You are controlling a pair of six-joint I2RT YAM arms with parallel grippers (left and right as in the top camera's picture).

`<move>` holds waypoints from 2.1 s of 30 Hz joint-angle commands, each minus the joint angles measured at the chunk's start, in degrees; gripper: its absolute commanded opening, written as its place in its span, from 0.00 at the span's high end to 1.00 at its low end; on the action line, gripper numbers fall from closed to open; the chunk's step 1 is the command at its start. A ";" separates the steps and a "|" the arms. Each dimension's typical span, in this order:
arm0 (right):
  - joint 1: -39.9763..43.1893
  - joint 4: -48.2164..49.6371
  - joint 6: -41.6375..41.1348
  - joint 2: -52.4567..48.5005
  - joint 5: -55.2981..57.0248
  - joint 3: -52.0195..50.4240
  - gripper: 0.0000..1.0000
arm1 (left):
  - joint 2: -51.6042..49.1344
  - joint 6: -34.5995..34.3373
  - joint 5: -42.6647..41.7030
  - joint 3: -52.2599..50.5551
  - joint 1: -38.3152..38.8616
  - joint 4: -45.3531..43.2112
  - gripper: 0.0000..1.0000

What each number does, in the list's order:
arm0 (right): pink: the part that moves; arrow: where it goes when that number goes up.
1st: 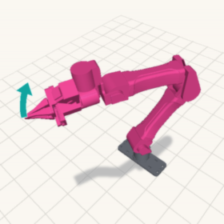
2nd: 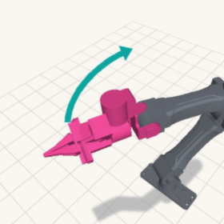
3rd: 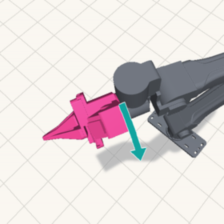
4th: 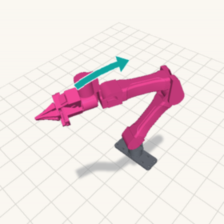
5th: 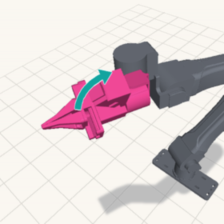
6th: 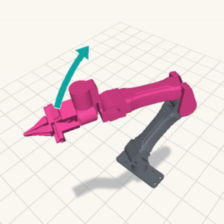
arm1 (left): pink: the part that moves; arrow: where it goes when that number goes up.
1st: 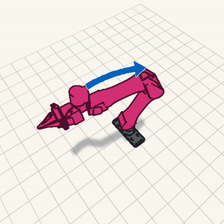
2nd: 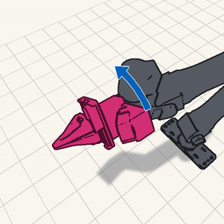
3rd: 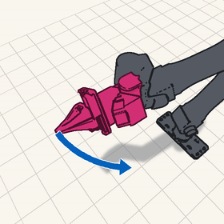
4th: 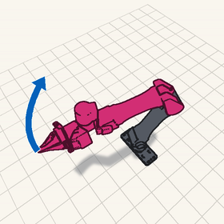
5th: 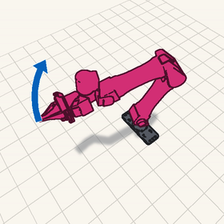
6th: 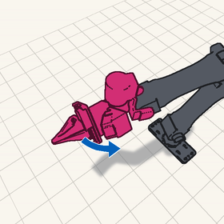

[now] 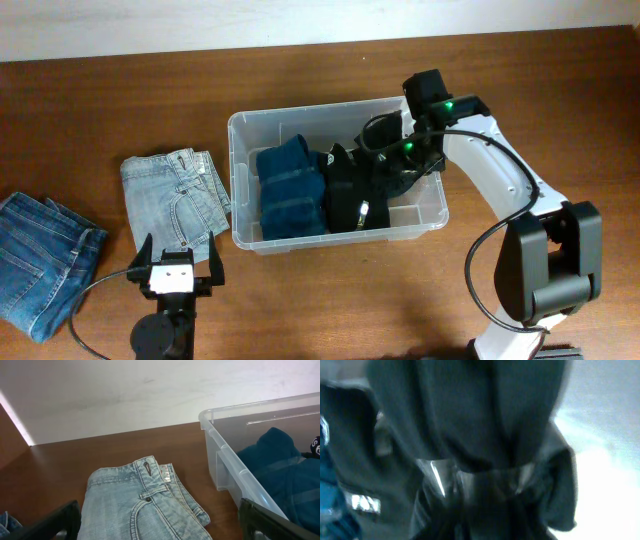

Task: Pack container
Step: 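Carry the black item over the bin and lower it, then press the black item down into the bin's right side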

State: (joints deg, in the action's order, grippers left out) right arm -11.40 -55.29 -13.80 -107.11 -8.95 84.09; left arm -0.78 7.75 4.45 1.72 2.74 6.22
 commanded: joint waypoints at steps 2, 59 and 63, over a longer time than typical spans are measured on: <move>-1.40 -0.33 1.99 -0.11 0.83 -0.26 0.49 | 0.48 0.74 -0.61 -0.33 -0.28 -0.15 0.01; -4.35 -21.14 9.05 -3.87 7.93 22.95 0.79 | 0.48 0.74 -0.61 -0.33 -0.28 -0.15 0.00; -4.35 -21.53 8.90 -3.91 7.87 20.15 0.79 | 0.48 0.74 -0.61 -0.33 -0.28 -0.15 0.01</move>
State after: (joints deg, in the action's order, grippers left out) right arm -15.44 -76.73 -5.28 -110.52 -1.50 106.19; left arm -0.78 7.75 4.45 1.72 2.74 6.22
